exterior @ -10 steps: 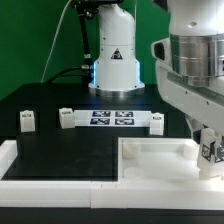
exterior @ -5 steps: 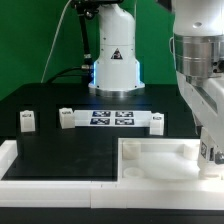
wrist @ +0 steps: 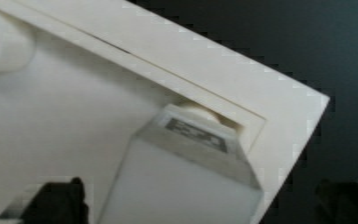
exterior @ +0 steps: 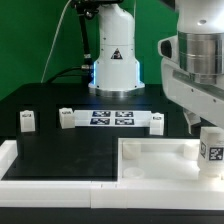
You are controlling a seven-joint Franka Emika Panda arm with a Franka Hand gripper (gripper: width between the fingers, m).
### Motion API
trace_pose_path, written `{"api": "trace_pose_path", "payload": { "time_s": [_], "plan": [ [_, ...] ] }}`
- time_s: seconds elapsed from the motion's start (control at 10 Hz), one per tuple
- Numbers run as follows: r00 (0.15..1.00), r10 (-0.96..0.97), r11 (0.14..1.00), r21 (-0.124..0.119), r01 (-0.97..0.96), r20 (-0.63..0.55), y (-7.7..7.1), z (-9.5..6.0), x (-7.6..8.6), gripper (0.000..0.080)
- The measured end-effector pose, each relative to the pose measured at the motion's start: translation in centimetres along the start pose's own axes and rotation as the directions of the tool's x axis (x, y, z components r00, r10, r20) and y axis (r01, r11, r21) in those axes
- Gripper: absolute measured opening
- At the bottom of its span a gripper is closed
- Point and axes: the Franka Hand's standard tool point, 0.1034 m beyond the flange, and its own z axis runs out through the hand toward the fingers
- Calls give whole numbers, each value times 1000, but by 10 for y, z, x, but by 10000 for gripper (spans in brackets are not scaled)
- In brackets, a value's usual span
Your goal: Assemble one leg
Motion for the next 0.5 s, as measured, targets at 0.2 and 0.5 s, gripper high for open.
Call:
{"api": "trace_pose_path", "payload": {
  "time_s": [0.2,0.5],
  "plan": [
    [981,-193,981,-5,193,-2,-1,1,-3,649],
    [810,-587,809,-51,585,-21,-2,-1,-2,649]
  ]
}}
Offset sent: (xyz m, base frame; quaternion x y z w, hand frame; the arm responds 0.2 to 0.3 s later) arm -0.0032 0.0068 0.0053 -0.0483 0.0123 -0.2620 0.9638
